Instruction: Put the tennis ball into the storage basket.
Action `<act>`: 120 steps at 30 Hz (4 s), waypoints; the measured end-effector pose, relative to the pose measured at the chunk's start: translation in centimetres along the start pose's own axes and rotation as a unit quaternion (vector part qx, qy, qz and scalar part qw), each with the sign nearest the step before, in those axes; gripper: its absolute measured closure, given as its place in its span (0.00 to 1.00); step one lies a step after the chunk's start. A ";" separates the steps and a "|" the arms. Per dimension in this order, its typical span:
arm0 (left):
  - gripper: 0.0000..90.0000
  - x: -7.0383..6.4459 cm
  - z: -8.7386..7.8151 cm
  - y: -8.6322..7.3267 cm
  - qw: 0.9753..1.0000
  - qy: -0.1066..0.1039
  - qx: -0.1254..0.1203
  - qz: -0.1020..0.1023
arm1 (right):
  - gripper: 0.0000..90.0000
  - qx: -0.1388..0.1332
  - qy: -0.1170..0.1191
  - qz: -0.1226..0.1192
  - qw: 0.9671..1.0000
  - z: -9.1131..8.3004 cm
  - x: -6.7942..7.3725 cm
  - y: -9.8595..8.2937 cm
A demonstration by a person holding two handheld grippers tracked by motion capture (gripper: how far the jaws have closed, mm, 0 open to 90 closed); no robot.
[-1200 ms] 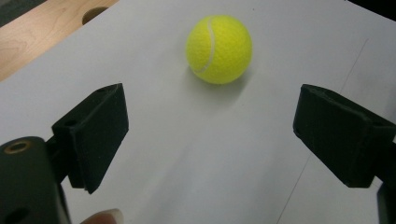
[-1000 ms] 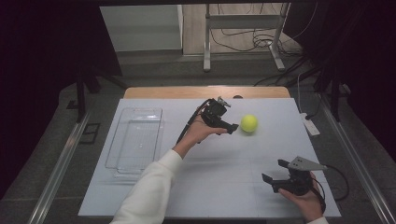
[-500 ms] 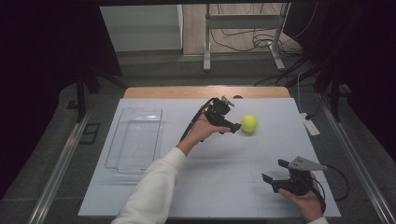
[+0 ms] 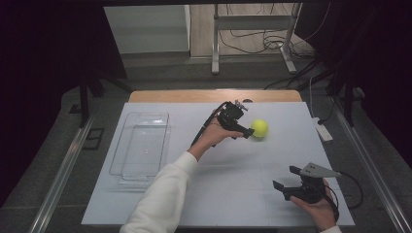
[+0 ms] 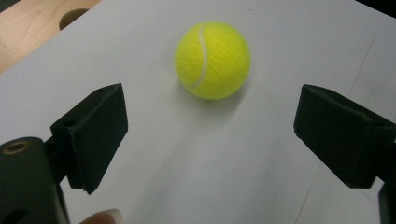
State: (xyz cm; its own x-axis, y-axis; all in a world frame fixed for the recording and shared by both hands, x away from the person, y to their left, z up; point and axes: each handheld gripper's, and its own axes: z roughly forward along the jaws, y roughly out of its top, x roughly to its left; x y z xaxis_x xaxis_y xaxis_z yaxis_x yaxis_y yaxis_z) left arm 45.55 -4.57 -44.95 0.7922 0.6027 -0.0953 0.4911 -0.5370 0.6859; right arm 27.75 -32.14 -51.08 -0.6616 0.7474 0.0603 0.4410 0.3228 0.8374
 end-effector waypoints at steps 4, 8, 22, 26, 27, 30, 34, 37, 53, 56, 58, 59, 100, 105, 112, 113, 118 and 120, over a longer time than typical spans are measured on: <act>0.12 0.0 0.3 0.1 1.000 0.000 0.001 0.002 | 0.11 -0.001 0.001 0.000 1.000 0.0 0.0 0.0; 0.12 -0.1 0.6 0.2 1.000 -0.001 0.002 0.001 | 0.11 0.000 0.000 0.000 1.000 0.0 0.0 0.0; 0.12 -0.3 1.9 0.7 1.000 -0.005 0.005 -0.001 | 0.11 0.001 0.000 0.002 1.000 0.0 0.0 -0.1; 0.12 -0.2 2.2 0.6 1.000 -0.006 0.008 -0.002 | 0.11 0.000 0.001 0.003 1.000 0.0 -0.1 -0.1; 0.12 -0.3 2.3 0.6 1.000 -0.006 0.008 -0.003 | 0.11 -0.001 0.001 0.003 1.000 0.0 -0.1 -0.1; 0.12 -0.2 2.6 0.6 1.000 -0.006 0.009 -0.004 | 0.11 -0.001 0.001 0.003 1.000 0.0 -0.1 -0.1; 0.12 -0.2 2.8 0.7 1.000 -0.005 0.009 -0.006 | 0.11 -0.001 0.001 0.003 1.000 0.0 -0.1 -0.1; 0.13 -0.2 3.0 0.7 1.000 -0.004 0.010 -0.006 | 0.11 -0.001 0.001 0.004 1.000 0.0 -0.1 -0.1; 0.12 -0.2 4.0 0.9 1.000 -0.002 0.018 -0.009 | 0.11 -0.002 0.001 0.003 1.000 -0.1 -0.1 -0.1; 0.12 -0.2 4.1 1.0 1.000 -0.001 0.019 -0.007 | 0.11 -0.002 0.001 0.003 1.000 -0.1 -0.1 -0.1; 0.12 -0.2 4.1 1.0 1.000 -0.002 0.020 -0.006 | 0.11 -0.002 0.001 0.003 1.000 -0.1 -0.1 -0.1; 0.12 -0.2 4.1 1.1 1.000 -0.001 0.020 -0.006 | 0.11 -0.002 0.002 0.003 1.000 -0.1 -0.1 -0.1; 0.12 -0.2 7.0 2.1 1.000 -0.003 0.027 -0.013 | 0.11 -0.001 -0.001 0.001 1.000 -0.3 -0.1 -0.2; 0.12 -0.2 7.1 2.2 1.000 -0.003 0.026 -0.016 | 0.11 -0.003 -0.001 0.003 1.000 -0.3 -0.1 -0.2; 0.12 -0.1 7.4 2.1 0.999 -0.004 0.028 -0.019 | 0.11 -0.001 -0.002 0.001 1.000 -0.3 -0.1 -0.2; 0.12 -0.1 7.5 2.1 0.999 -0.002 0.028 -0.019 | 0.11 -0.001 -0.002 0.001 1.000 -0.3 -0.1 -0.2; 0.12 -0.2 8.0 2.2 0.999 -0.003 0.031 -0.021 | 0.11 -0.003 -0.001 0.003 1.000 -0.3 -0.1 -0.2; 0.12 -0.2 8.3 2.2 0.999 -0.002 0.033 -0.022 | 0.11 -0.003 -0.002 0.003 1.000 -0.3 -0.1 -0.2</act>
State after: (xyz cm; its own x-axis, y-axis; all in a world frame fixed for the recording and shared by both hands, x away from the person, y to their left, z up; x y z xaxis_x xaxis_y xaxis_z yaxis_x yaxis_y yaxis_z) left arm 49.43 -10.78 -49.43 0.7709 0.6240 -0.1278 0.5480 -0.5474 0.6325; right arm 27.57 -32.46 -51.06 -0.6574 0.7509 0.0631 0.4411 0.3155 0.8402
